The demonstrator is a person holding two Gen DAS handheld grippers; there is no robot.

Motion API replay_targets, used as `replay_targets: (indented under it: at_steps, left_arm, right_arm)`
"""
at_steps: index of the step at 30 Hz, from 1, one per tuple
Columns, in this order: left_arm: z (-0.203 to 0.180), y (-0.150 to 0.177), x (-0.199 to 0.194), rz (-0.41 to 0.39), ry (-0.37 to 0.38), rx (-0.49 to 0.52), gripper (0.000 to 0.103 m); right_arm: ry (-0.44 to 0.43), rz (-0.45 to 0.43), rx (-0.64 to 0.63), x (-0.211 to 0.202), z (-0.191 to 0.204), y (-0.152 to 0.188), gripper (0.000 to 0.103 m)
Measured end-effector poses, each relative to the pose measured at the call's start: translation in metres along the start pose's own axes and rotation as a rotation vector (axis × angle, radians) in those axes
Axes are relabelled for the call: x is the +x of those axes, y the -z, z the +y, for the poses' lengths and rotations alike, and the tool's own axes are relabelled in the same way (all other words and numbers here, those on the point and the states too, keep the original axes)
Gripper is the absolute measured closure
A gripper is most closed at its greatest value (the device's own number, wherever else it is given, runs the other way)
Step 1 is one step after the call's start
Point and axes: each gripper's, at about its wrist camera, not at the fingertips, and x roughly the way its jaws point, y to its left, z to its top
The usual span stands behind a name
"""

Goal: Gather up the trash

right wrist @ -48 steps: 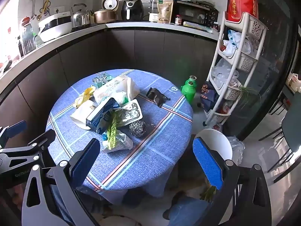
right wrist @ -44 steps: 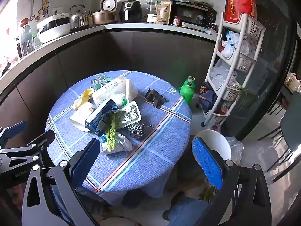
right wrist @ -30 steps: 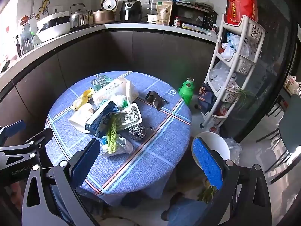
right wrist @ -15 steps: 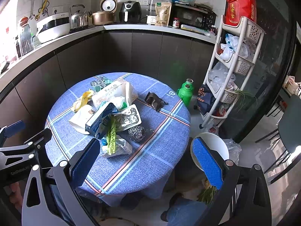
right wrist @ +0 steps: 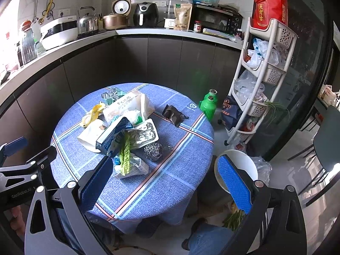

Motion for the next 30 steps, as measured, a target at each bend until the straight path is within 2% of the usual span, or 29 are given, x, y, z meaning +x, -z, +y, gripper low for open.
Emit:
replay_targets:
  at_steps: [30]
  left_arm:
    - [0.0021,0.0012,-0.0019,0.001,0.000,0.001,0.003]
  right_arm:
    - [0.000,0.001,0.003,0.0001,-0.0005,0.0019,0.008]
